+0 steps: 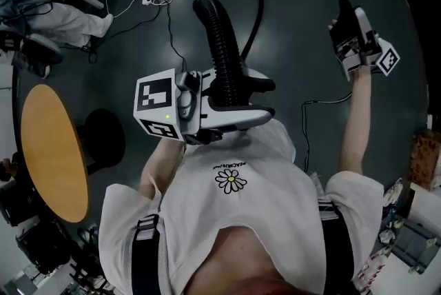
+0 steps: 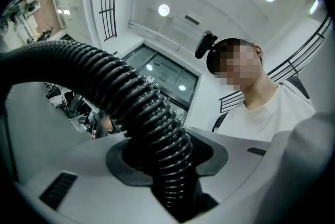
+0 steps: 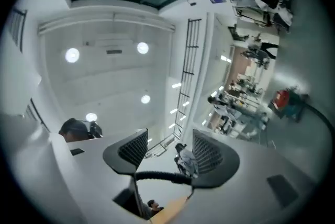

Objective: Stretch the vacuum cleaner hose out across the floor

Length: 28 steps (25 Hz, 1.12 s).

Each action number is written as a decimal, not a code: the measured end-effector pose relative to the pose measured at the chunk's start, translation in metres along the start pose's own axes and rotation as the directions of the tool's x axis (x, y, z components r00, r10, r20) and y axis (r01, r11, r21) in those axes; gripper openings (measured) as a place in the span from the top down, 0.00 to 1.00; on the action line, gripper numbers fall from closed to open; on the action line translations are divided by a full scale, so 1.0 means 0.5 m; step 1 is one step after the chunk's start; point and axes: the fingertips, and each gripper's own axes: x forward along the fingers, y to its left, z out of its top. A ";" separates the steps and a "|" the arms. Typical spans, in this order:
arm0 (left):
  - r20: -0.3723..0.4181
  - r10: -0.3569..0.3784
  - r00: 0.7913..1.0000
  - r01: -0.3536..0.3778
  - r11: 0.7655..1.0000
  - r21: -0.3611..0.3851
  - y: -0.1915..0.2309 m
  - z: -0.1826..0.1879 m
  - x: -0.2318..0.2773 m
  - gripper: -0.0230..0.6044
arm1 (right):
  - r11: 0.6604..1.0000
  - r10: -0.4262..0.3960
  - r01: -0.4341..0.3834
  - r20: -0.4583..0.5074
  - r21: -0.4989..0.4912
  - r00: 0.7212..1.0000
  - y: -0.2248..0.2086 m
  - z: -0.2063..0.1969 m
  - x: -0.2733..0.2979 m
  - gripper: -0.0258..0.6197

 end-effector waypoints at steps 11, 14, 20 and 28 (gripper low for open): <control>-0.272 0.011 0.962 0.000 0.999 0.038 0.031 -0.088 0.002 0.70 | 0.691 0.133 0.149 -0.327 0.707 0.936 -0.112 -0.395 0.217 0.53; -0.344 0.000 0.939 0.018 0.999 0.049 0.032 -0.124 -0.015 0.70 | 0.601 0.171 0.179 -0.344 0.779 0.923 -0.128 -0.432 0.288 0.53; -0.504 -0.085 0.860 0.117 0.993 0.033 -0.020 -0.190 -0.003 0.72 | 0.462 0.133 0.350 -0.454 0.815 0.881 -0.156 -0.490 0.268 0.53; -0.503 -0.167 0.848 0.189 0.982 -0.009 -0.038 -0.206 0.025 0.73 | 0.361 0.145 0.536 -0.613 0.764 0.776 -0.159 -0.548 0.226 0.53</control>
